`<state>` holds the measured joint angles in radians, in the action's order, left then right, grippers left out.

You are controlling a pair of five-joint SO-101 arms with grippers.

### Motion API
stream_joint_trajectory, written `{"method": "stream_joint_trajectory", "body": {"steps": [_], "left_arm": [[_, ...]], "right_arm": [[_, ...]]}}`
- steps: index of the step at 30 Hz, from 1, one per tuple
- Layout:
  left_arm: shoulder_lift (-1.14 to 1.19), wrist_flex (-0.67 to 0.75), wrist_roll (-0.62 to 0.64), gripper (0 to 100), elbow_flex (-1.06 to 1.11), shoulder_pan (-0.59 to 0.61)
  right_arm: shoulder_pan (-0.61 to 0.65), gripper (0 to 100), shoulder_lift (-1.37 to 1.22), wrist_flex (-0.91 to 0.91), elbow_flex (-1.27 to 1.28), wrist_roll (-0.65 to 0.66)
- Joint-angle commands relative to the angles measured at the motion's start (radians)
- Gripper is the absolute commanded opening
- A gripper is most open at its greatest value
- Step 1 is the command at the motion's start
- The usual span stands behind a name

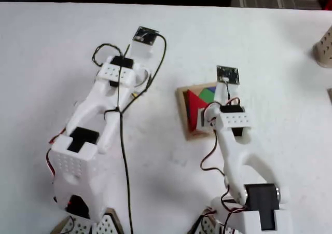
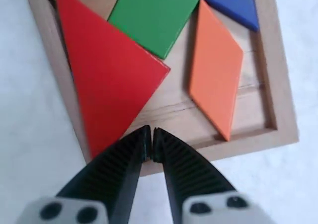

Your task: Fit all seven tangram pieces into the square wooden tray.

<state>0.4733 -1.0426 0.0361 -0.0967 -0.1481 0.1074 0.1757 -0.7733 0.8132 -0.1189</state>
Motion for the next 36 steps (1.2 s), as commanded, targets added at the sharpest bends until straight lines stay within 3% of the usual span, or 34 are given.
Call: {"method": "stream_joint_trajectory", "body": {"steps": [1, 18, 23, 29, 36], "left_arm": [[-0.007, -0.006, 0.005, 3, -0.048, -0.005], [-0.007, -0.012, 0.005, 3, -0.048, -0.005], [-0.007, -0.008, 0.005, 3, -0.048, -0.005], [-0.007, -0.006, 0.005, 3, -0.049, -0.002], [-0.007, -0.006, 0.005, 3, -0.049, -0.001]], "right_arm": [[0.018, 1.7, 0.015, 0.056, 0.002, -0.011], [0.021, 1.7, 0.018, 0.248, -0.002, -0.012], [0.033, 1.7, 0.085, 0.12, -0.037, -0.012], [0.188, 1.7, 0.185, -0.14, -0.026, -0.012], [0.188, 1.7, 0.073, -0.093, -0.009, -0.012]]}}
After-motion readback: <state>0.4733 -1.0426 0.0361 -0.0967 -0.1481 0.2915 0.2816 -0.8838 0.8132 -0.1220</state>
